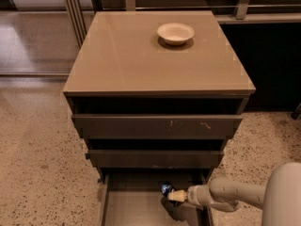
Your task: Place pepsi can into bottom drawer
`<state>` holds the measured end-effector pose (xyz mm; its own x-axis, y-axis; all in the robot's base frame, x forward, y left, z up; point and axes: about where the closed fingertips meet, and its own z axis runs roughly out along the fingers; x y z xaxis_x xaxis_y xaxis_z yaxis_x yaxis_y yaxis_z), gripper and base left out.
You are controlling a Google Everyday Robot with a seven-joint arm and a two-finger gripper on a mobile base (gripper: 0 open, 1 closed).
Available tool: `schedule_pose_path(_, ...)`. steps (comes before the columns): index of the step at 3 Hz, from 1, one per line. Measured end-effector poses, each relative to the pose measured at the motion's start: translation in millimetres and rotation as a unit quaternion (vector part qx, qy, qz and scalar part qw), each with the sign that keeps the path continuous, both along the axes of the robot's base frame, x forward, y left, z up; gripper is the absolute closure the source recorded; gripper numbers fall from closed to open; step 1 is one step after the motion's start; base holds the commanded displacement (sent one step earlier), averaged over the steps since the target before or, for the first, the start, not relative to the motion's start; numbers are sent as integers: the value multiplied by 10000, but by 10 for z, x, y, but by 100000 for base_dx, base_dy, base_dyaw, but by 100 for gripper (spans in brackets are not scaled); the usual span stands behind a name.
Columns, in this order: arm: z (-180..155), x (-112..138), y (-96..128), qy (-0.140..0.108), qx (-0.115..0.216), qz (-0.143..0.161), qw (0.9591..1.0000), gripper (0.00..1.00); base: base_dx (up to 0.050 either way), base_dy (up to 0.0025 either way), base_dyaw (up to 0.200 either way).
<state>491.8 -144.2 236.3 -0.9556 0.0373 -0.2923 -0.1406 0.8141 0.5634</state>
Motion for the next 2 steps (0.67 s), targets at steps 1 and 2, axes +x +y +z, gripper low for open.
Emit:
schedule_pose_path(1, -333, -21, 30, 329, -163, -32, 9993, 100, 0, 0, 0)
schedule_pose_path(2, -660, 19, 87, 603, -455, 0, 9971, 100, 0, 0, 0)
